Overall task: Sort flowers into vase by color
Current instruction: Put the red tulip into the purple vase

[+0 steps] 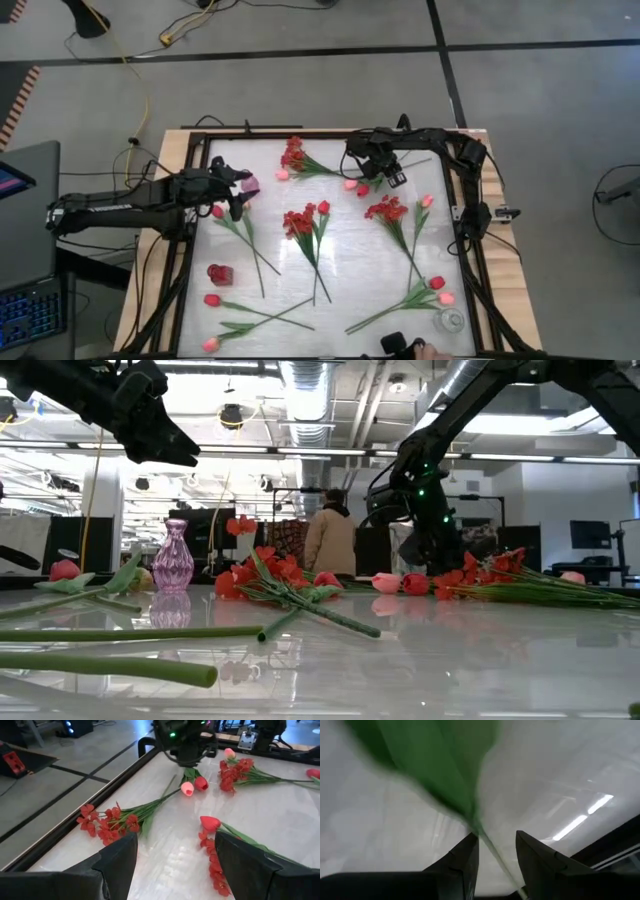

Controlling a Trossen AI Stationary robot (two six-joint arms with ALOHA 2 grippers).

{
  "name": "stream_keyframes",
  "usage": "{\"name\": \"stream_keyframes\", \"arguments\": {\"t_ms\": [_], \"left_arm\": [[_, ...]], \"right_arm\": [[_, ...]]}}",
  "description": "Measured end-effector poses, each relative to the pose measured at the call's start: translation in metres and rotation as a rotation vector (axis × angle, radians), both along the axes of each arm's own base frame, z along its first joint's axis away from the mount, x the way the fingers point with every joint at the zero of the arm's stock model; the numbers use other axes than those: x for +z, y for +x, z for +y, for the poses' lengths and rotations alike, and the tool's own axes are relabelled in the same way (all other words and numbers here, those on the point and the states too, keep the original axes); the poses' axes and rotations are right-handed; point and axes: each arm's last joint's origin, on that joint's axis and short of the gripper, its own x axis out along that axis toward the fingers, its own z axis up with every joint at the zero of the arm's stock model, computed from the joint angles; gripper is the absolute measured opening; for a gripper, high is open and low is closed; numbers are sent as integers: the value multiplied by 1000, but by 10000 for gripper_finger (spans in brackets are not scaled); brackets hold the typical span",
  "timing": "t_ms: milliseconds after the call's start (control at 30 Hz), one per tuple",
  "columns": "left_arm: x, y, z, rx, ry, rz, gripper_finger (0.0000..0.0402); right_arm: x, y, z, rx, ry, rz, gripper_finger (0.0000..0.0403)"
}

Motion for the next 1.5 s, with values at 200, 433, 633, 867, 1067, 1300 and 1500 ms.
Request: {"name": "stream_keyframes", "arguments": {"t_ms": [200, 433, 633, 867, 1067, 1300, 1500], "left_arm": [[-1, 0, 0, 0, -5, 2, 254], [-1, 0, 0, 0, -6, 3, 254], [-1, 0, 0, 0, -7, 3, 254], [-1, 0, 0, 0, -8, 3, 254], [-1, 0, 0, 1, -7, 3, 254], [-1, 0, 0, 1, -7, 3, 254], [-1, 0, 0, 4, -8, 1, 254]], "right_arm": [[-5, -1, 2, -9, 58, 11, 140], [-9, 4, 8, 16, 91, 2, 84], [-8, 3, 11, 18, 103, 16, 19], [-1, 2, 13, -17, 86, 0, 19], [26, 2, 21, 9, 43, -74, 19], [69, 0, 39, 12, -20, -224, 19], [108, 3, 57, -17, -16, -535, 19]]}}
